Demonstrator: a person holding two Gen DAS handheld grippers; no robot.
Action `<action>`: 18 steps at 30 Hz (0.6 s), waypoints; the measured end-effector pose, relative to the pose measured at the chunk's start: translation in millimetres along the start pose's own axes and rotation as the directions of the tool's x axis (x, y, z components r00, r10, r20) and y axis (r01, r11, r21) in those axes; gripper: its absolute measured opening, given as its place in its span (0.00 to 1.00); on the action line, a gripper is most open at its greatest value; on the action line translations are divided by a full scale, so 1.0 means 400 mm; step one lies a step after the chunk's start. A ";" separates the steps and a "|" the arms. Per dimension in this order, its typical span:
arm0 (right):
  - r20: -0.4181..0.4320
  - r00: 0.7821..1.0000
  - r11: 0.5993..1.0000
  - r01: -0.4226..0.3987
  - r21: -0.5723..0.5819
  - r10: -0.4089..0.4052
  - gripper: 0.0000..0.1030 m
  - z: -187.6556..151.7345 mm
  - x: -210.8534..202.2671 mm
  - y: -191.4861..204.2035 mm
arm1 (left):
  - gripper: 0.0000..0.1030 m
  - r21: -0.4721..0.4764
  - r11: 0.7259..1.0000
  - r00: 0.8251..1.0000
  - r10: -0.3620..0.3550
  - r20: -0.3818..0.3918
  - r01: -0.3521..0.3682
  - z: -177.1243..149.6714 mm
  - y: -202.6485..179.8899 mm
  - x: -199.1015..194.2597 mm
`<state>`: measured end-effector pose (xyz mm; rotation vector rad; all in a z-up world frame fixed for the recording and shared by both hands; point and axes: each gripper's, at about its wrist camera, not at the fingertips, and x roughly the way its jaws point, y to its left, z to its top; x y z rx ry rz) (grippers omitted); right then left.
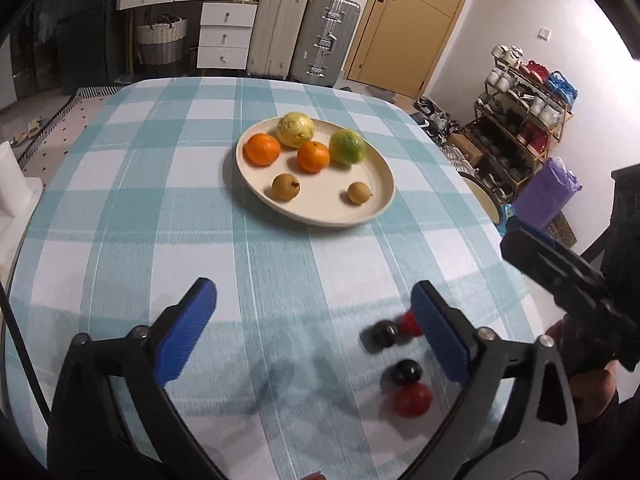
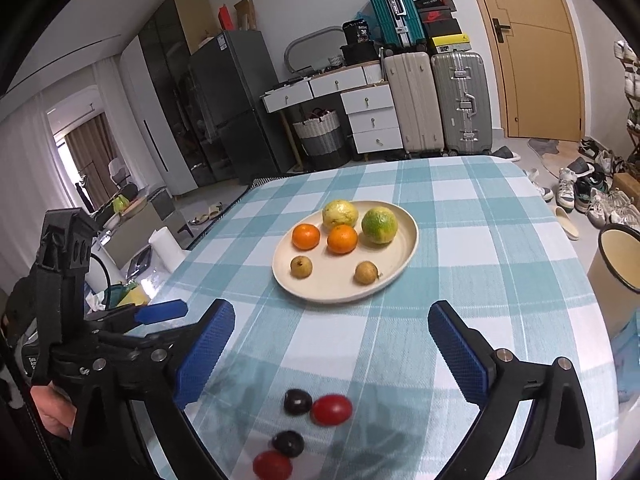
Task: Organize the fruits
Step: 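Withdraw both tools toward the red tomatoes and dark plums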
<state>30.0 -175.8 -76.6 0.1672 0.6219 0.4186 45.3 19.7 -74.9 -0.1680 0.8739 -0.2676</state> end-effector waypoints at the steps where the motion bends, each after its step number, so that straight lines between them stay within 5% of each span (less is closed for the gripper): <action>1: 0.001 1.000 1.000 0.002 0.002 -0.002 0.97 -0.003 -0.006 -0.002 | 0.99 0.007 1.000 1.000 0.000 0.000 0.000 -0.009 -0.005 -0.006; 18: -0.032 0.999 0.999 0.017 0.039 -0.015 0.99 -0.073 -0.060 -0.018 | 0.99 0.038 0.997 0.992 -0.061 -0.108 0.066 -0.128 -0.062 0.009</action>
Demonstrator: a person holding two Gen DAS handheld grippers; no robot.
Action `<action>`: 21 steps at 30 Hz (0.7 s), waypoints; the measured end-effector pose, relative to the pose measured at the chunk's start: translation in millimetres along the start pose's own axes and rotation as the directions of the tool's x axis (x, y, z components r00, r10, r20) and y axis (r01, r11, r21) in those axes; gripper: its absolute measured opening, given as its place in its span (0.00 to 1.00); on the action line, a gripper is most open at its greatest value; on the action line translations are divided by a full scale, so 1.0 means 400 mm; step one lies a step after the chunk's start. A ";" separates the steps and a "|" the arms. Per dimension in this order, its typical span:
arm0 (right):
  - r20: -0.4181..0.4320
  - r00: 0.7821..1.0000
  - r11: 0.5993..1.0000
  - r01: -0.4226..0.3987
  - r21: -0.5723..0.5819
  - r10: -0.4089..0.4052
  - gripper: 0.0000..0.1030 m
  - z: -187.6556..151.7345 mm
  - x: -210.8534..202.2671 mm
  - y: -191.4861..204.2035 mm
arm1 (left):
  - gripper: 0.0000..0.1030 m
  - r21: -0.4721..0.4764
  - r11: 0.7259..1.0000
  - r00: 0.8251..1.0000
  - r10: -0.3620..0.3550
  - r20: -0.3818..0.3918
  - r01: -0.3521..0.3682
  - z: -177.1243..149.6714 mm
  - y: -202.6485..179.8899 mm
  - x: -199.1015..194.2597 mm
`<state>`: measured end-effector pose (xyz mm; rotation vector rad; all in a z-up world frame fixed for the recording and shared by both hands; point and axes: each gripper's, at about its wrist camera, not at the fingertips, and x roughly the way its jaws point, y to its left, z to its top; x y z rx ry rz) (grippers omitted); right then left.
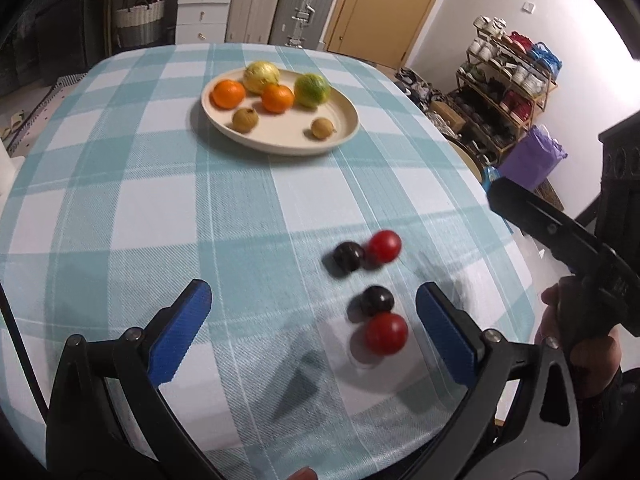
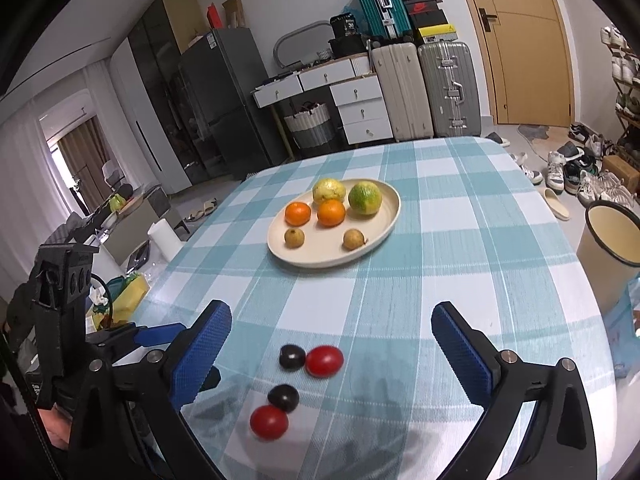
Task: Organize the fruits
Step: 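Withdraw both tools toward the red tomatoes and dark plums, then grasp a red tomato with the left tool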
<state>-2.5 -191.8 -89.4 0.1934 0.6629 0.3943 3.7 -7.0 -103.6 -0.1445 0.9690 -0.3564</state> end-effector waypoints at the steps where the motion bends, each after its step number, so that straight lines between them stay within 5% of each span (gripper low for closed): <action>1: -0.008 1.000 1.000 0.000 0.003 0.000 0.99 -0.005 0.002 -0.002 | 0.99 0.001 1.000 1.000 -0.008 -0.005 0.008 -0.005 -0.003 0.003; 17: -0.092 0.996 0.998 -0.003 0.063 0.009 0.99 -0.054 0.038 -0.041 | 0.98 0.079 0.995 0.993 -0.050 -0.111 0.059 -0.060 -0.063 0.069; 21: -0.093 0.996 0.999 -0.004 0.050 0.009 0.99 -0.061 0.034 -0.037 | 0.78 0.108 0.993 0.993 -0.043 -0.112 0.055 -0.070 -0.080 0.076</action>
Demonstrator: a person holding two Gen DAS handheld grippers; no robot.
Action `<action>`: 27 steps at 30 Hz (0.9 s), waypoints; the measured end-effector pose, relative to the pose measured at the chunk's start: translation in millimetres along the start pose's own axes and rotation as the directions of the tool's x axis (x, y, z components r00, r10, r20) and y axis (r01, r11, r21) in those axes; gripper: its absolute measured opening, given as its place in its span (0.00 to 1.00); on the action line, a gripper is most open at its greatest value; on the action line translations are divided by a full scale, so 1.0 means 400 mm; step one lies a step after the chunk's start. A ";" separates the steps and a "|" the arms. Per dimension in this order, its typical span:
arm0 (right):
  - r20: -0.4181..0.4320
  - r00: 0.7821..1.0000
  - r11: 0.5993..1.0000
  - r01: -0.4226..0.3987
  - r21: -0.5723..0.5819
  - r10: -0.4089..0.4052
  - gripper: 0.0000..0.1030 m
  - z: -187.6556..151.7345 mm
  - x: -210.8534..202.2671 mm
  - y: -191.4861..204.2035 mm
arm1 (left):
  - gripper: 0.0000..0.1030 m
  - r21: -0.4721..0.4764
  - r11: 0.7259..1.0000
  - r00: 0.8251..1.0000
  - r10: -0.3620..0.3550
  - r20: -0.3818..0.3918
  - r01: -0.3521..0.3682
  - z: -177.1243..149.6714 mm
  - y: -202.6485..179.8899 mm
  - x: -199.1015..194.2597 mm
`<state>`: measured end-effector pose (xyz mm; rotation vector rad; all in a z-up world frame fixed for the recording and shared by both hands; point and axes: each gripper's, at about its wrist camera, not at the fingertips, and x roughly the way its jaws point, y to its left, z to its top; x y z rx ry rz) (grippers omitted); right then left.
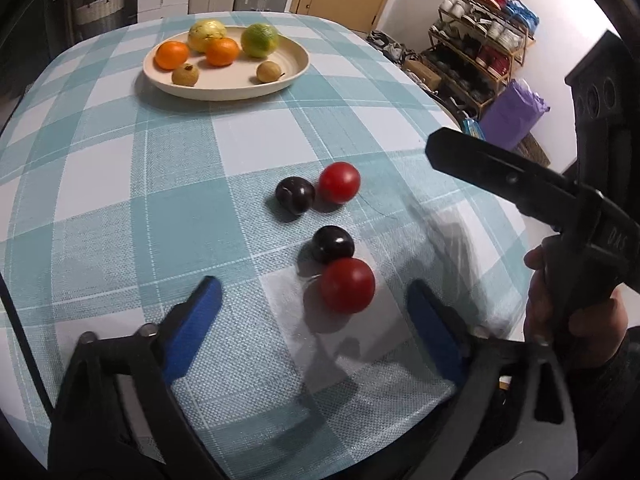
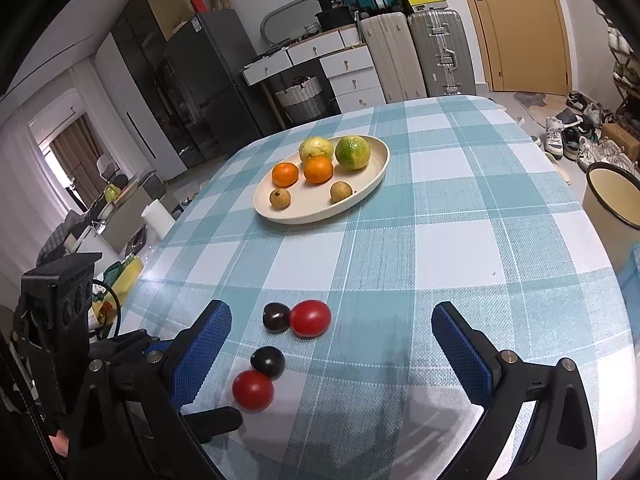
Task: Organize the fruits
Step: 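Grasp a red tomato with the left tool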
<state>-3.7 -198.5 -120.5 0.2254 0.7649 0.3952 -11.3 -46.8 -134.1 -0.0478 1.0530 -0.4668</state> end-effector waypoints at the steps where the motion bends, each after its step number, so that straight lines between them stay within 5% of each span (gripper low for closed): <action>1: -0.002 1.000 1.000 -0.001 -0.001 0.001 0.99 -0.002 0.001 -0.002 | 0.75 0.008 1.000 1.000 -0.003 -0.001 0.003 0.000 -0.005 0.002; 6: -0.011 1.000 1.000 0.013 -0.011 -0.013 0.99 -0.005 -0.005 -0.007 | 0.47 0.025 0.999 0.999 -0.032 -0.002 0.032 -0.003 -0.020 0.003; 12: -0.003 1.000 1.000 0.013 0.003 -0.013 0.99 -0.010 -0.020 -0.016 | 0.24 0.015 0.994 0.994 -0.108 -0.015 0.109 -0.010 -0.020 0.010; 27: -0.042 0.999 1.000 -0.005 0.007 0.005 0.99 -0.050 -0.015 -0.005 | 0.14 -0.018 0.988 0.988 -0.153 0.022 0.153 -0.025 0.002 -0.012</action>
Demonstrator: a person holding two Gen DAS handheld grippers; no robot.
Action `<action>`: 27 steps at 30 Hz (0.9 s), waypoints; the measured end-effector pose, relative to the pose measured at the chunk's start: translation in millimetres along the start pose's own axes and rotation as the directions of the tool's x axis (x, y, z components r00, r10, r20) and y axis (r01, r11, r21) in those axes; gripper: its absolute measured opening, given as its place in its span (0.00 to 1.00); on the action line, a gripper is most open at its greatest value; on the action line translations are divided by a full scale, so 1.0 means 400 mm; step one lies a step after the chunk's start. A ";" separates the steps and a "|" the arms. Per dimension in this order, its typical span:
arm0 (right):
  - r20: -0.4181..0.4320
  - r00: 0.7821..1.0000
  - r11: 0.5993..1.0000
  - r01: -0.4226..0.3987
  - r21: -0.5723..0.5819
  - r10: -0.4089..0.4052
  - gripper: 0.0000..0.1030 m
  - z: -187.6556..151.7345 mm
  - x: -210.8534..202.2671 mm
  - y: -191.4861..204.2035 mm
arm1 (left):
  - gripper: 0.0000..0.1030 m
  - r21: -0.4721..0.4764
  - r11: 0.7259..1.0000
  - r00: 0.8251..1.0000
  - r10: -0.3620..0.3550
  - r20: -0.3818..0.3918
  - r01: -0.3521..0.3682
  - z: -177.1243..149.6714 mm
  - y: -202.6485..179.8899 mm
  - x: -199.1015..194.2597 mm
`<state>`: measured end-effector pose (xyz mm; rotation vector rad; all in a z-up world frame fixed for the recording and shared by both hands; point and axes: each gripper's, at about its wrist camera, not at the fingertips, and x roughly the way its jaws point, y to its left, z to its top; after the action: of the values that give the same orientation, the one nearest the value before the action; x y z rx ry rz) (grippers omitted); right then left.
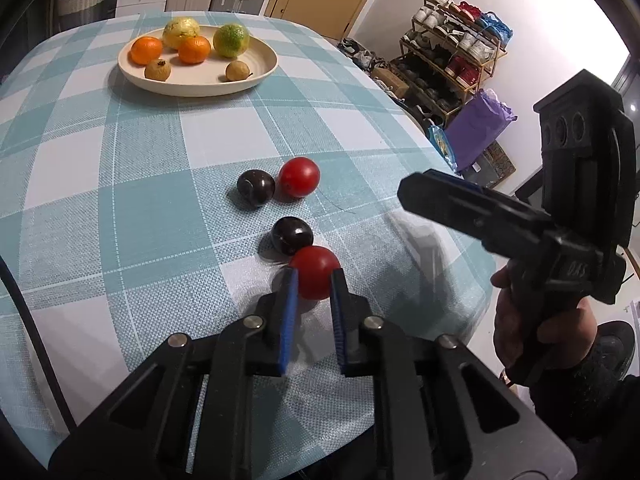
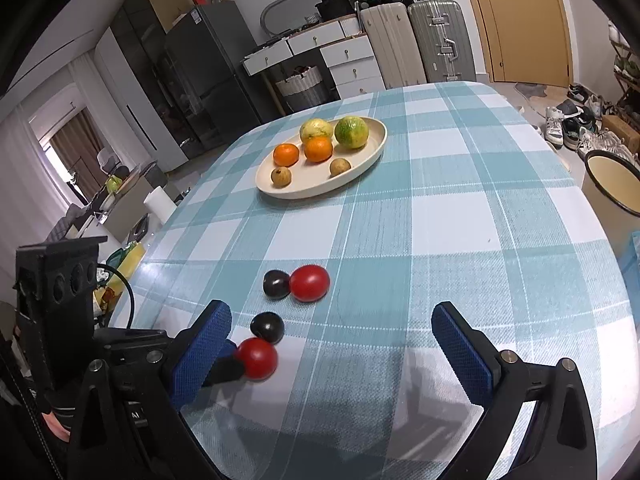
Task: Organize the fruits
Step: 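Grasp a red tomato with the left tool, then grasp a dark plum with the right tool while the left tool holds the tomato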
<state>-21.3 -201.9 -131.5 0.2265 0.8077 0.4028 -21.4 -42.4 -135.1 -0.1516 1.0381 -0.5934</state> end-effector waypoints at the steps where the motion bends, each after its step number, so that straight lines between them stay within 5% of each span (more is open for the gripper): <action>1: -0.003 1.000 1.000 0.000 -0.001 0.000 0.99 -0.002 0.001 0.001 | 0.15 -0.009 1.000 1.000 -0.006 0.000 0.006 0.002 0.002 0.002; 5: -0.009 1.000 1.000 0.003 -0.004 -0.003 0.99 -0.007 0.002 0.001 | 0.31 -0.025 1.000 1.000 0.011 -0.004 -0.011 0.009 0.003 0.013; 8: -0.006 1.000 1.000 0.001 0.003 -0.001 0.99 -0.009 0.002 -0.005 | 0.34 -0.024 1.000 1.000 0.003 -0.015 -0.004 0.016 -0.005 0.024; 14: -0.015 1.000 1.000 -0.001 0.023 0.001 0.99 -0.016 0.010 -0.024 | 0.34 -0.010 1.000 1.000 0.007 -0.029 -0.007 0.024 -0.021 0.051; 16: -0.019 1.000 1.000 -0.001 0.027 0.002 0.99 -0.017 0.012 -0.029 | 0.25 -0.004 1.000 0.999 0.011 -0.044 -0.011 0.022 -0.025 0.060; 27: -0.057 0.997 0.998 -0.052 0.039 0.054 0.99 -0.036 0.023 -0.020 | 0.25 -0.052 0.998 0.999 0.032 -0.018 -0.033 0.019 0.014 0.006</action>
<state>-24.2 -204.3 -150.1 0.2724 0.8686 0.4458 -11.9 -40.3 -135.1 -0.1753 1.0712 -0.5396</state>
